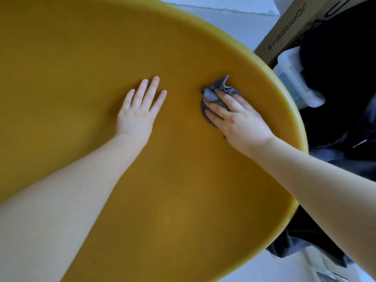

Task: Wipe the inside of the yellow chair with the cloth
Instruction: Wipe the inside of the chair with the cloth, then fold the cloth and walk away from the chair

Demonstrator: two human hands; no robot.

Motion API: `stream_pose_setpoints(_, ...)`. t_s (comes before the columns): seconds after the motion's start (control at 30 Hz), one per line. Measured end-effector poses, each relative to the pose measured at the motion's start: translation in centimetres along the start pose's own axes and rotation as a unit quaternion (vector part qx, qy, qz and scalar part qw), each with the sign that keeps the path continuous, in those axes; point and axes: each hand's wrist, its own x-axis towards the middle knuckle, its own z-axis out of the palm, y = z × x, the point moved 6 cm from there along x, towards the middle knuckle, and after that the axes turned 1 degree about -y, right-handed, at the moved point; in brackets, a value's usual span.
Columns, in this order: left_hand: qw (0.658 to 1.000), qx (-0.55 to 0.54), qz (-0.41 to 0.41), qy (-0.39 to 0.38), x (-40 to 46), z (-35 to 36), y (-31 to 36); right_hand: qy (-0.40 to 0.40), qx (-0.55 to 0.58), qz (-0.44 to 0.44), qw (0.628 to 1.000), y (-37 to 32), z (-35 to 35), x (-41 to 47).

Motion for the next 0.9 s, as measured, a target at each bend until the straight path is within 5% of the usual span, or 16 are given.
stream_pose_setpoints(0.3, 0.990, -0.078, -0.039, -0.111, -3.8, 2.3, -0.6, -0.098, 0.182, 0.135, 0.969, -10.0, 4.1, -8.3)
stream_pose_setpoints(0.6, 0.953, -0.155, -0.043, -0.257, -20.6, 11.9, -5.3, -0.173, 0.411, 0.273, 0.852, -27.6, 4.2, -9.7)
stream_pose_setpoints(0.83, 0.943, -0.170, -0.086, -0.272, -28.8, 14.4, -12.2, -0.251, 0.572, 0.157, 0.765, -42.3, -1.9, -4.2)
stream_pose_setpoints(0.9, 0.939, -0.166, -0.079, -0.291, -30.6, 14.0, -13.9, -0.292, 0.639, 0.088, 0.707, -45.9, -4.9, -2.5)
